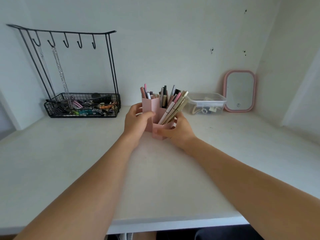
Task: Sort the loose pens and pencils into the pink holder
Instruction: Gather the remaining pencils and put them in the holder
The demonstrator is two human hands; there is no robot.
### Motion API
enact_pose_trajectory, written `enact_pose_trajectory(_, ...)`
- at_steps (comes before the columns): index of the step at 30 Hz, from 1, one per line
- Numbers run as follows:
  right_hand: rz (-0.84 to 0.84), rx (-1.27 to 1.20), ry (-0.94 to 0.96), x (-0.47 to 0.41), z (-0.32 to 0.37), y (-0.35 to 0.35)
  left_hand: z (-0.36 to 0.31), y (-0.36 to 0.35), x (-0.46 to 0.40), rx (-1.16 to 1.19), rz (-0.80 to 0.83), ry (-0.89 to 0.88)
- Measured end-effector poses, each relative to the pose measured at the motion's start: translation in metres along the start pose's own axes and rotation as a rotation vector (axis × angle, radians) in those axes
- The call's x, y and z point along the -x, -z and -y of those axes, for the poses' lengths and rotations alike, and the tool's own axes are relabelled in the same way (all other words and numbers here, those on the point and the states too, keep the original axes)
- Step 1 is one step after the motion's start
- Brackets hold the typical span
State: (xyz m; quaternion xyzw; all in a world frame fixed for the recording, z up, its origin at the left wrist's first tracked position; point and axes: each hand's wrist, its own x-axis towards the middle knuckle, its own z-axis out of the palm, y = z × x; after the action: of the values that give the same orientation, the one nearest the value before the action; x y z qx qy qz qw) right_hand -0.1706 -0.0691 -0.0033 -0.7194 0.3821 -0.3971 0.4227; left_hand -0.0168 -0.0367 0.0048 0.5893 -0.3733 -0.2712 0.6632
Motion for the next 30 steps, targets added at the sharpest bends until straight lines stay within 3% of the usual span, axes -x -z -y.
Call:
enact_pose_trajectory(3, -0.039, 0.088, -0.013, -0.015, 0.003, -0.019, 0.000, 0.013, -0.014, 0.144, -0.154, 0.070)
enact_pose_trajectory(8, -0.132, 0.163, 0.000, -0.046, 0.005, -0.064, 0.008, 0.034, -0.029, -0.052, -0.338, 0.038)
enact_pose_trajectory(14, -0.135, 0.184, -0.048, -0.091, 0.006, -0.096, 0.021, 0.047, -0.047, -0.235, -0.348, 0.001)
enact_pose_trajectory(22, -0.207, 0.215, -0.087, -0.138, 0.001, -0.118, 0.030, 0.043, -0.054, -0.237, -0.302, -0.015)
enact_pose_trajectory(30, -0.142, 0.307, -0.123, -0.154, -0.002, -0.120, 0.033, 0.038, -0.054, -0.218, -0.291, -0.029)
